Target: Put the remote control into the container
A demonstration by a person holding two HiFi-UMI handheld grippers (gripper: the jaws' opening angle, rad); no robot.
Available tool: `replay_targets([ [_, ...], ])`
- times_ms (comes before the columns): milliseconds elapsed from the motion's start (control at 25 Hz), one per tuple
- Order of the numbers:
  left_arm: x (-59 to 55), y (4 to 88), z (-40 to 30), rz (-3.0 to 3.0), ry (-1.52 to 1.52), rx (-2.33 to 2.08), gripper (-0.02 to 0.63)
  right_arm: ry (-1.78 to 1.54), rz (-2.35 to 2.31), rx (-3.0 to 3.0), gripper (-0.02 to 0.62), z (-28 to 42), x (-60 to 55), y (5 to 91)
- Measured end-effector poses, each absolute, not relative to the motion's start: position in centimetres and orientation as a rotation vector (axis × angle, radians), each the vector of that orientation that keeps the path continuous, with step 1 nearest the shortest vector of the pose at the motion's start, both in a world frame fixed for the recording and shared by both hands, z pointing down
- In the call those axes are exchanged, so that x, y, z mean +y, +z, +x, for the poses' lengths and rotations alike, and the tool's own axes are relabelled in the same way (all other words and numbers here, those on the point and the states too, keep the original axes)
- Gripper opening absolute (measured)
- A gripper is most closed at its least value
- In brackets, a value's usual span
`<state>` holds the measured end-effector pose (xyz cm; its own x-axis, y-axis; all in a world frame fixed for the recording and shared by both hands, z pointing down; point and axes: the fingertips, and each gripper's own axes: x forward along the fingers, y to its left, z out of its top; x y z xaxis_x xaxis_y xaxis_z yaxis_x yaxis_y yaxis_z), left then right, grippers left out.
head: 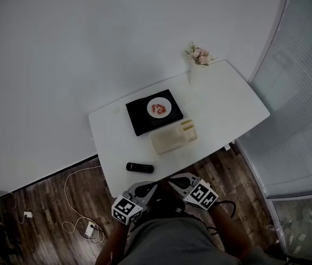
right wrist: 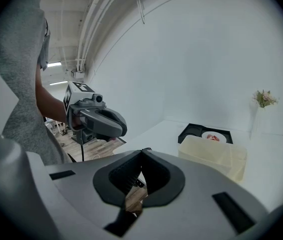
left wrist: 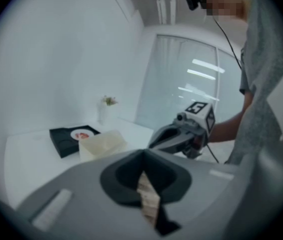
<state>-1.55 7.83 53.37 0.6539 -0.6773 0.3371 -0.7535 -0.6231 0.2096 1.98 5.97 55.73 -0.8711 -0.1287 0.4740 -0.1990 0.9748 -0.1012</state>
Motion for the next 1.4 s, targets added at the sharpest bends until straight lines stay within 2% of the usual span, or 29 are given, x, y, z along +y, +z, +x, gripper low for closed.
replay_targets([
  [1400, 0.9, 55.1, -8.2, 2.633, 0.325, -0.932, 0.000, 0.185, 0.398, -2.526, 0.015, -3.5, 0.4, 58.1],
])
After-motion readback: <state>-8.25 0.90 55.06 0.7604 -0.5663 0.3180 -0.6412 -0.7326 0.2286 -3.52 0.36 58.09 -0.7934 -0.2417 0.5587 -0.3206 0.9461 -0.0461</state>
